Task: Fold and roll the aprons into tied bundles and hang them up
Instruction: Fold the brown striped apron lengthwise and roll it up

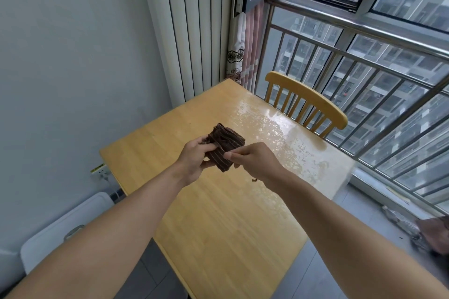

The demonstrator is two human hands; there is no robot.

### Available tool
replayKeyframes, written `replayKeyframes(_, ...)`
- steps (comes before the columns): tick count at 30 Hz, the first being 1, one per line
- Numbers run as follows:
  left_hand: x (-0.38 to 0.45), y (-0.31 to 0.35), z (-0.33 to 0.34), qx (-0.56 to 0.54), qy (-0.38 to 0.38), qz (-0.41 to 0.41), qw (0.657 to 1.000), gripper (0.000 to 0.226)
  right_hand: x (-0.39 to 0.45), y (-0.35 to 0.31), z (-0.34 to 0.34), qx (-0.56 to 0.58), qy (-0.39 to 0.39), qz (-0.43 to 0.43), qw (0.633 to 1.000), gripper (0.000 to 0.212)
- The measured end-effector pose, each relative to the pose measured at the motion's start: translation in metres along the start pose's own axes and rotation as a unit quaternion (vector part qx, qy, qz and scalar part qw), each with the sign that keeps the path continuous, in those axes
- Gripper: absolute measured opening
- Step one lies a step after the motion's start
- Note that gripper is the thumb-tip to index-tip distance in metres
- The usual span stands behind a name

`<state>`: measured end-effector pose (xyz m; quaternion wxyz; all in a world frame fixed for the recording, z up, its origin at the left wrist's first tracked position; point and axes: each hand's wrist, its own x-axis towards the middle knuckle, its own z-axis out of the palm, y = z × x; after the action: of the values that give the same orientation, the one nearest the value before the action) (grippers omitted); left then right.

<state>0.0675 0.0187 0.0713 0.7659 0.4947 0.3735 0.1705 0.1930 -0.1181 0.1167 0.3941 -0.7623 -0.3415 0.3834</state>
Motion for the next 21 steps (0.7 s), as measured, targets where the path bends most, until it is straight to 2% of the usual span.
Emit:
replayKeyframes(3, -0.004, 0.002, -0.003, -0.082, -0.059, -0.009, 0.995, 0.031, 0.001, 0.011, -0.013, 0.118, -0.064, 0.084, 0.987, 0.025)
replayKeyframes(6, -0.009, 0.001, 0.0, -0.119, -0.081, -0.018, 0.989, 0.034, 0.003, 0.015, -0.022, 0.116, -0.085, 0.108, 0.984, 0.033)
replayKeyframes(10, -0.017, 0.0, 0.002, -0.176, -0.099, -0.057, 0.978, 0.036, 0.004, 0.011, -0.022, 0.079, -0.055, 0.075, 0.993, 0.047)
replayKeyframes(12, -0.021, -0.001, 0.004, -0.177, -0.117, -0.08, 0.974, 0.039, 0.003, 0.008, -0.021, 0.024, -0.037, 0.063, 0.997, 0.053)
replayKeyframes(15, -0.022, -0.003, 0.006, -0.191, -0.121, -0.104, 0.969, 0.047, 0.005, 0.004, -0.019, -0.039, -0.032, 0.014, 0.999, 0.046)
replayKeyframes(17, -0.02, -0.004, 0.006, -0.236, -0.107, -0.121, 0.958, 0.047, 0.007, 0.002, -0.021, -0.011, -0.033, -0.008, 0.999, 0.044)
replayKeyframes(19, -0.02, -0.004, 0.005, -0.267, -0.105, -0.133, 0.949, 0.047, 0.01, 0.002, -0.026, 0.038, -0.05, 0.006, 0.998, 0.057)
replayKeyframes(21, -0.02, -0.004, 0.003, -0.278, -0.11, -0.134, 0.945, 0.047, 0.012, 0.001, -0.034, 0.032, -0.112, 0.015, 0.993, 0.063)
